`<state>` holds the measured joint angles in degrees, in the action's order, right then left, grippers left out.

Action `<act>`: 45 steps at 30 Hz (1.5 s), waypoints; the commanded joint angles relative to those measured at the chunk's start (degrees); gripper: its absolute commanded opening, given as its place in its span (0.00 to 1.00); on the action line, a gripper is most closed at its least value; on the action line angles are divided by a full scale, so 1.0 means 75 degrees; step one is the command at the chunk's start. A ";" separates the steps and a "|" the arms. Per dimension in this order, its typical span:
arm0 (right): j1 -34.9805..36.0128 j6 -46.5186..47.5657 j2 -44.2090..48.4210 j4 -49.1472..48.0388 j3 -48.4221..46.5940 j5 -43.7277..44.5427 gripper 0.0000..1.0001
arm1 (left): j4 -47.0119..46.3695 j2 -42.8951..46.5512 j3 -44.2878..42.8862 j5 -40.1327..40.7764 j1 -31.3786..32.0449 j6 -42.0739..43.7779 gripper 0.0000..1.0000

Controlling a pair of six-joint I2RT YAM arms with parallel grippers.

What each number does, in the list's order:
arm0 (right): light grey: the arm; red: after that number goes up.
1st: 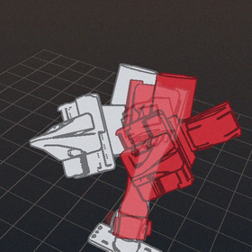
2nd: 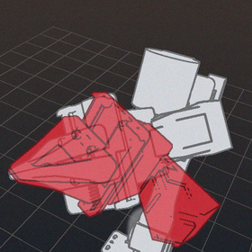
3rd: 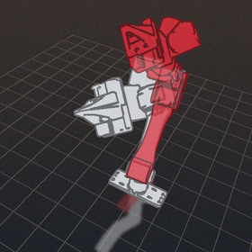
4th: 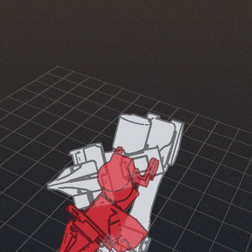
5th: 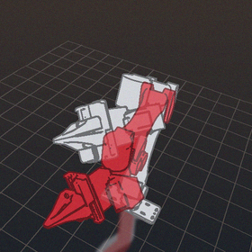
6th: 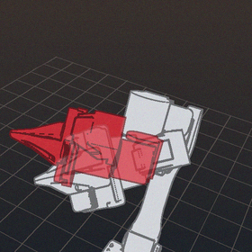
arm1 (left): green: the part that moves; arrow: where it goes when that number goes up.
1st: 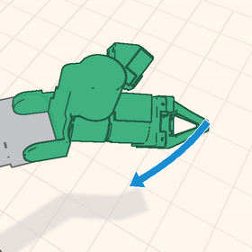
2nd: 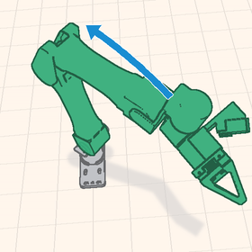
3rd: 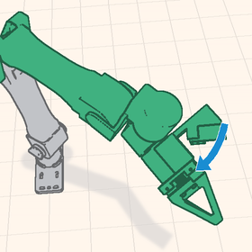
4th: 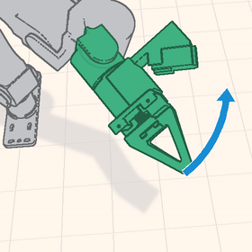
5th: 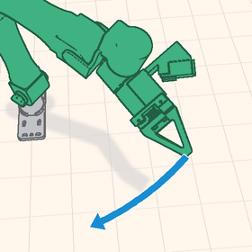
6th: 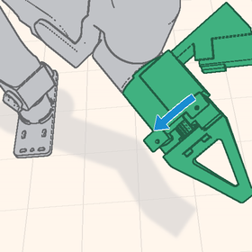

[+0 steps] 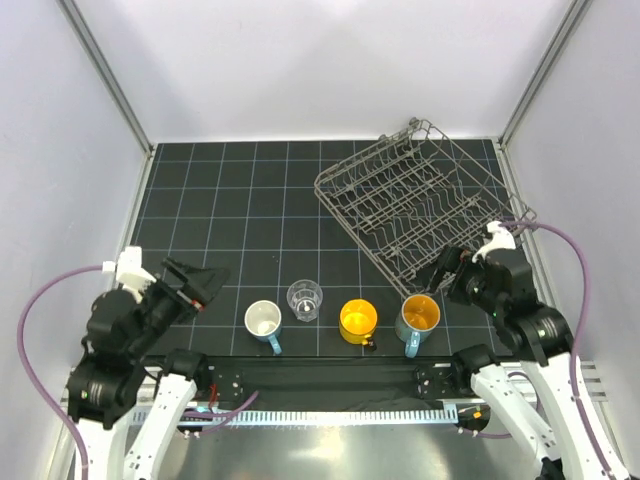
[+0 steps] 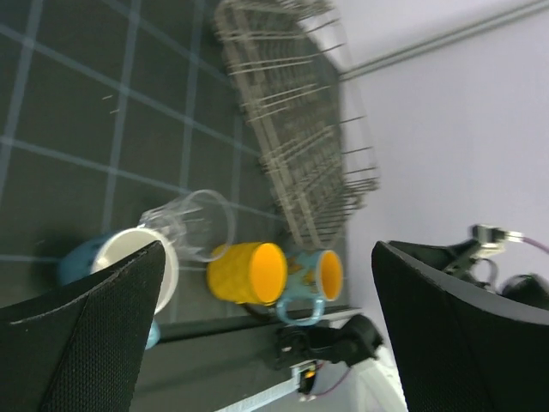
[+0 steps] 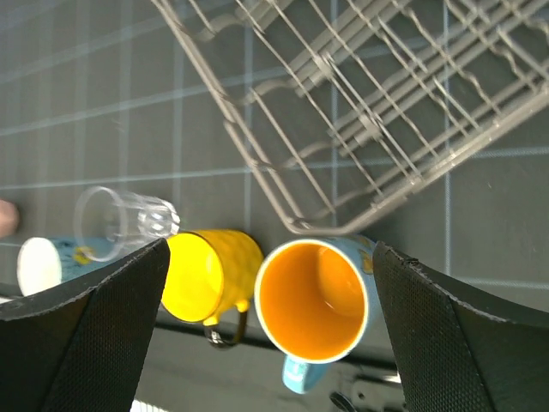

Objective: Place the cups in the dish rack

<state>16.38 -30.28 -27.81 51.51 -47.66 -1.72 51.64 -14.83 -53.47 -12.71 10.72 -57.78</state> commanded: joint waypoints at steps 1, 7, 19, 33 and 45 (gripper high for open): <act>-0.0016 0.0217 -0.0661 0.0176 -0.0149 0.0067 1.00 | 0.1341 -0.0764 -0.0393 0.0675 -0.0047 0.0766 1.00; 0.0019 0.0170 -0.1902 -0.0081 -0.0664 -0.0941 1.00 | 0.1295 -0.1747 -0.0324 0.0793 -0.0047 0.0989 1.00; 0.3907 0.0159 -0.4447 0.0995 -0.3032 0.3039 1.00 | 0.0216 -0.3505 -0.0275 -0.1037 -0.0023 0.0929 1.00; 0.4015 0.0885 -0.3533 0.0761 -0.2352 0.3194 1.00 | 0.1129 -0.5124 -0.1294 0.1587 0.0867 0.1575 1.00; 0.4015 0.1295 -0.3640 0.0562 -0.2177 0.2549 1.00 | 0.2221 -0.6528 -0.2655 0.4272 -0.0725 0.2277 1.00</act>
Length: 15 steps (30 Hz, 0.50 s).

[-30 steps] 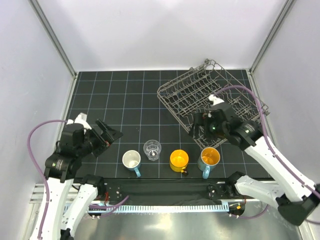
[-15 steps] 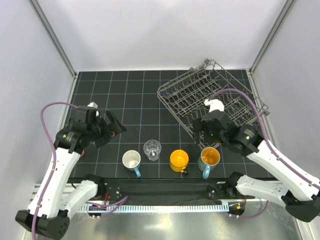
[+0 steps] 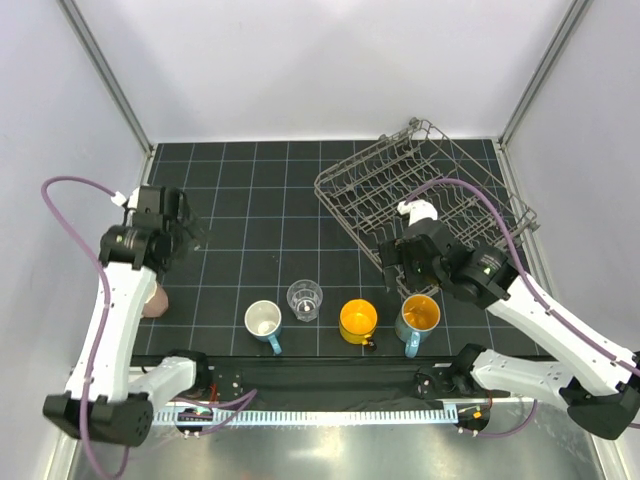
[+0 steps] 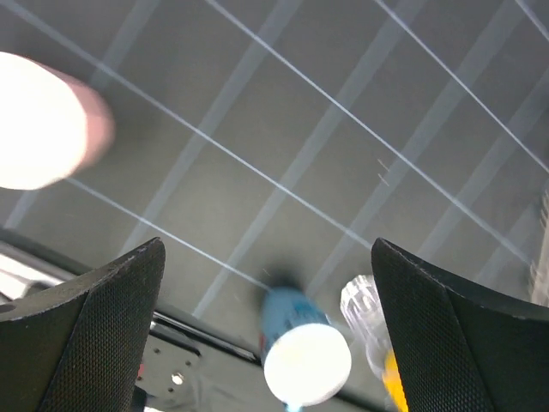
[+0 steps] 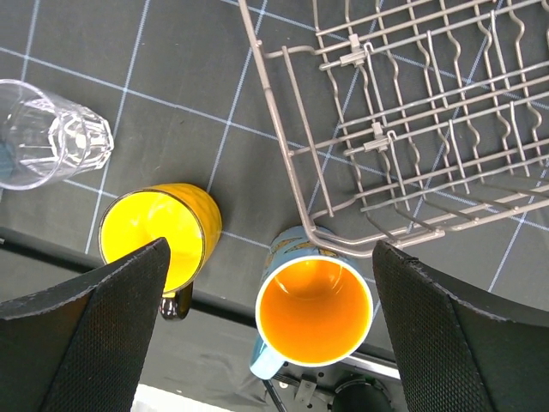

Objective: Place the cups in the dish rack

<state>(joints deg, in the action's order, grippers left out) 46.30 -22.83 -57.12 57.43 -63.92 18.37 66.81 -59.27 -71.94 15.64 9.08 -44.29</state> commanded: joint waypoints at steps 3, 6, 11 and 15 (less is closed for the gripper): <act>0.0037 0.0384 0.0351 -0.0216 -0.0055 -0.0304 1.00 | 0.0105 -0.0991 -0.0357 0.1029 -0.1139 0.0714 1.00; 0.0025 0.0442 0.0374 -0.0181 -0.0079 -0.0503 1.00 | -0.0421 -0.1051 -0.0112 0.1091 -0.1737 0.0936 0.95; 0.0037 0.0419 0.0468 -0.0216 -0.0032 -0.0691 1.00 | -0.0973 -0.1554 0.0111 0.0225 -0.2874 0.1241 0.89; 0.0037 0.0431 0.0491 -0.0216 -0.0032 -0.0727 1.00 | -0.1079 -0.1778 0.0369 0.0024 -0.3459 0.1429 0.89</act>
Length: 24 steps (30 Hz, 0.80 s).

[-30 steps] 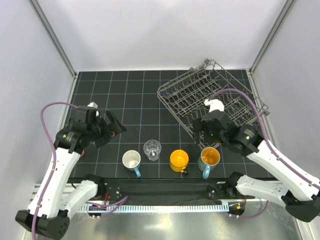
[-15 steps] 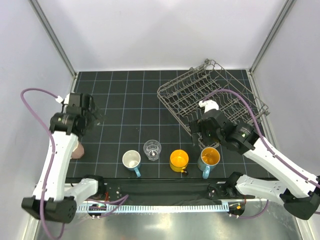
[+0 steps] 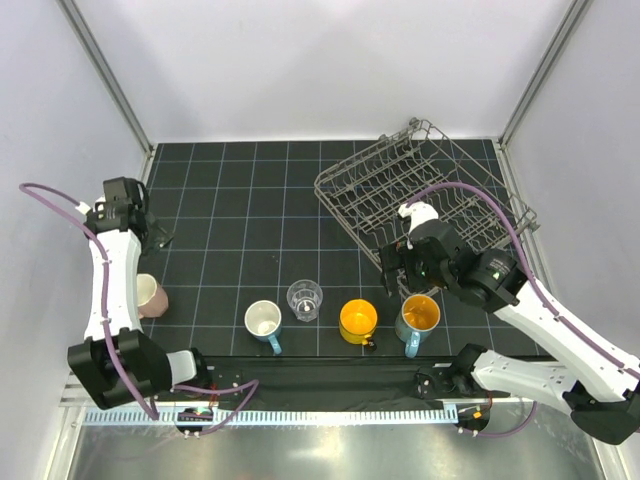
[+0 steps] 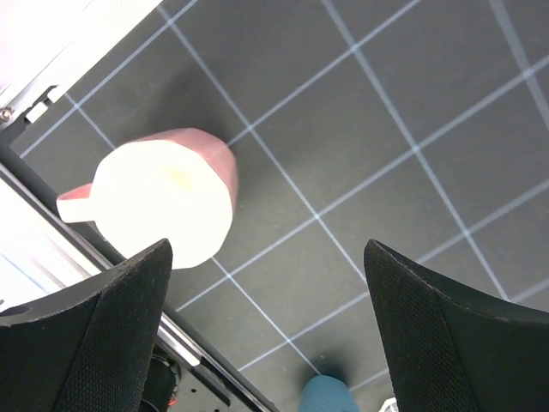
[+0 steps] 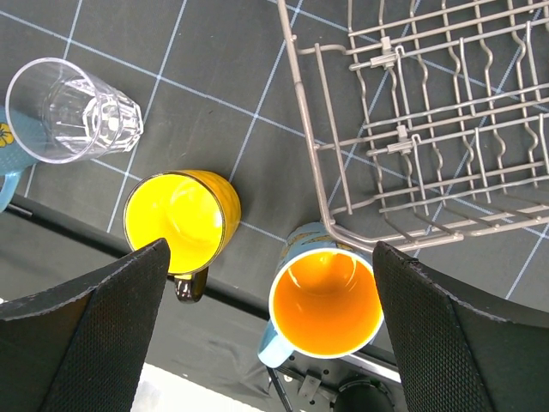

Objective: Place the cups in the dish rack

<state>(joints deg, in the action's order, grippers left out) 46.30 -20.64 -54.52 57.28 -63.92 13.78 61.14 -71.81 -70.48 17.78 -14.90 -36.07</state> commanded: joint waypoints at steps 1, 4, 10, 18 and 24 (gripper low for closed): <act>0.0025 0.0104 0.0145 -0.0207 -0.0020 -0.0115 1.00 | -0.0371 -0.0116 0.0244 -0.0250 -0.0299 0.0333 0.89; 0.0037 0.0057 0.0168 -0.0277 -0.0008 -0.0173 1.00 | -0.0488 -0.0070 0.0571 -0.0203 -0.0381 0.0252 0.89; 0.0037 -0.0072 0.0215 -0.0406 0.0085 -0.0373 1.00 | -0.0723 -0.0128 0.0877 -0.0004 -0.0393 0.0099 0.87; 0.0037 0.0034 0.0308 -0.0301 0.0132 -0.0291 1.00 | -0.0898 -0.0328 0.1123 0.0148 -0.0404 -0.0018 0.79; 0.0037 0.0081 0.0402 -0.0453 0.0354 -0.0361 1.00 | -0.1004 -0.0362 0.1288 0.0313 -0.0404 -0.0123 0.77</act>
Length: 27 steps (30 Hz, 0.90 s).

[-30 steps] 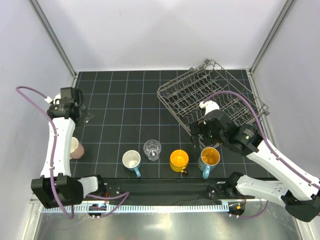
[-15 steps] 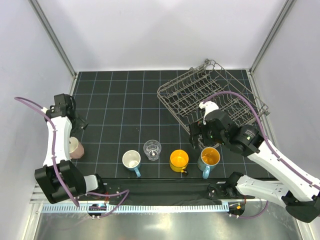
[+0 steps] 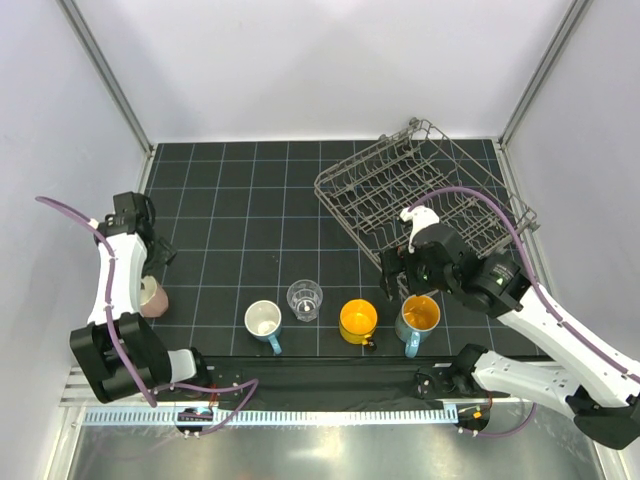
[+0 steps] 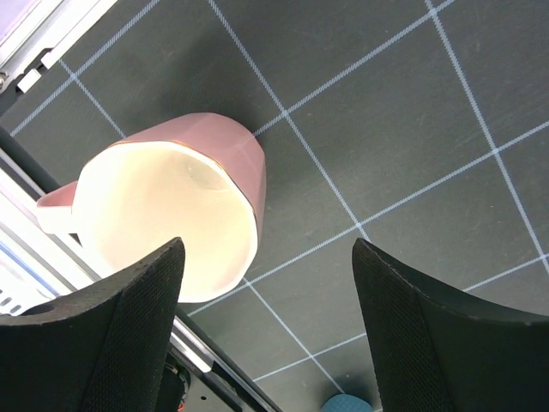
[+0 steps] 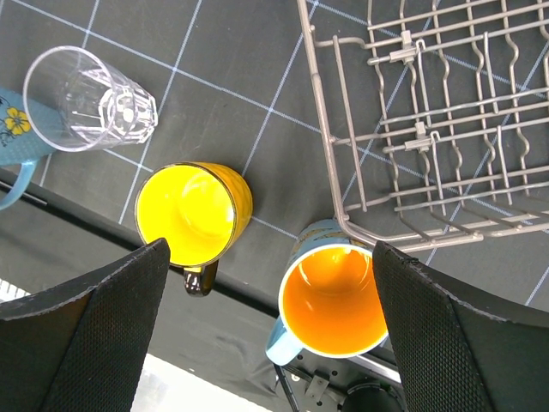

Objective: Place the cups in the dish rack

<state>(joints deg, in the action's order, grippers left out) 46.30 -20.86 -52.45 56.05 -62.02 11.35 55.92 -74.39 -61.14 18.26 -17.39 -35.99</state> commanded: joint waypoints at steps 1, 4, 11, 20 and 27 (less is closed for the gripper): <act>0.0037 0.0110 0.0137 -0.0313 0.0148 -0.0037 1.00 | -0.0331 -0.0054 0.0066 0.0237 -0.0072 -0.0147 0.76; 0.0037 0.0121 0.0137 -0.0290 0.0160 -0.0002 1.00 | -0.0413 -0.0194 0.0172 0.0272 -0.0072 -0.0159 0.73; 0.0037 0.0204 0.0278 -0.0114 0.0113 0.0208 1.00 | -0.0752 -0.0370 0.0547 0.0401 -0.0072 -0.0229 0.64; 0.0037 0.0192 0.0255 -0.0161 0.0265 0.0209 1.00 | -0.0905 -0.0254 0.0770 0.0518 -0.0061 -0.0252 0.29; 0.0037 0.0227 0.0255 -0.0173 0.0371 0.0209 1.00 | -0.0706 0.0237 0.0583 0.0413 -0.0061 -0.0065 0.01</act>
<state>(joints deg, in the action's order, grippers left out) 46.30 -20.01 -50.87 55.77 -59.61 11.88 51.20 -76.58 -55.66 20.25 -17.45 -37.17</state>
